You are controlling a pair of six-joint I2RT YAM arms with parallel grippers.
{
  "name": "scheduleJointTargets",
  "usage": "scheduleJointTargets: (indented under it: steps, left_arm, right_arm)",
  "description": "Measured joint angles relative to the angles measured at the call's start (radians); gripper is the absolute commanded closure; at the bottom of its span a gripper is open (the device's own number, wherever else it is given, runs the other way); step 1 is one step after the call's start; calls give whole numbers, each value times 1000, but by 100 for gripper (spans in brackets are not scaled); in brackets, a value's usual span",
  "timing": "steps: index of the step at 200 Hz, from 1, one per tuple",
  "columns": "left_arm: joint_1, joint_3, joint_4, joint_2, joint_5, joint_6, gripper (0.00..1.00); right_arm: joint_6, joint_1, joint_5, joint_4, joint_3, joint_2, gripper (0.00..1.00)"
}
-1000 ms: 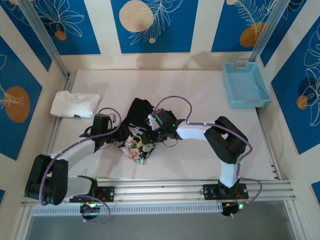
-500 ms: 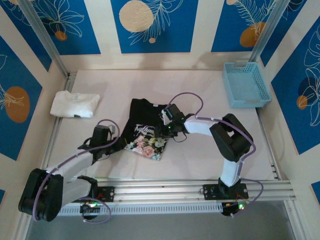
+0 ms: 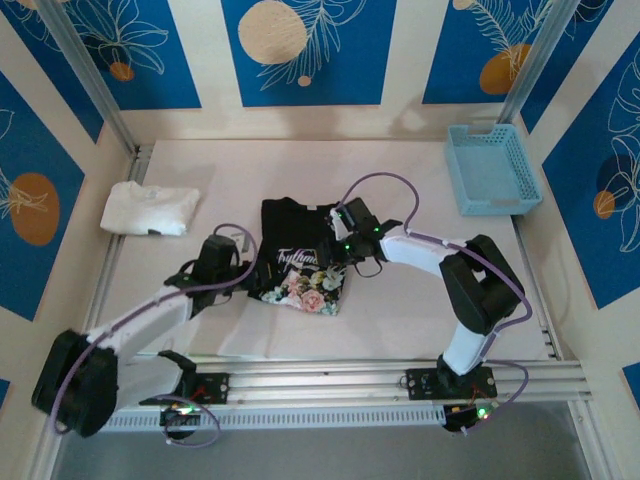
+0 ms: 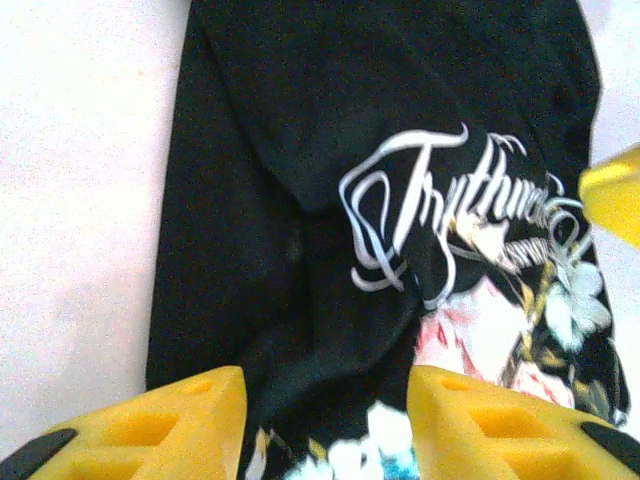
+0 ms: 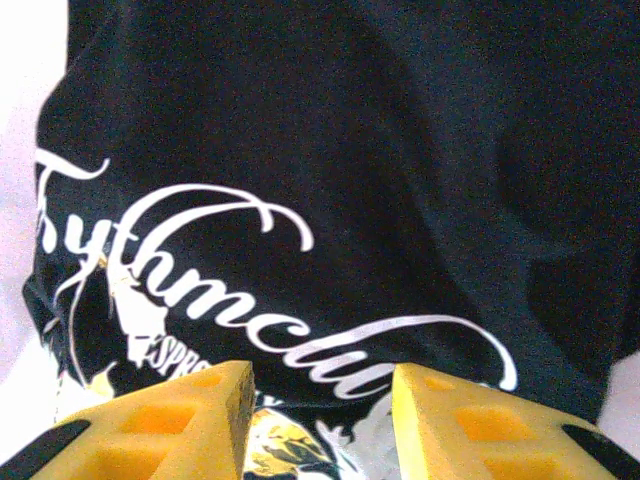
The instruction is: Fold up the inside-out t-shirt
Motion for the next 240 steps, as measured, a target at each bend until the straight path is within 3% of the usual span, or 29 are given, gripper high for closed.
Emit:
scheduleJointTargets:
  steps: [45, 77, 97, 193, 240]
  left_arm:
    - [0, 74, 2, 204, 2, 77, 66]
    - [0, 76, 13, 268, 26, 93, 83]
    - [0, 76, 21, 266, 30, 97, 100]
    - [0, -53, -47, -68, -129, 1, 100]
    - [0, -125, -49, -51, -157, -81, 98]
  right_arm:
    - [1, 8, -2, 15, -1, 9, 59]
    - [4, 8, -2, 18, -1, 50, 59]
    - [4, 8, -2, 17, -1, 66, 59]
    - [5, 8, 6, -21, 33, 113, 56]
    - [5, 8, 5, -40, 49, 116, 54]
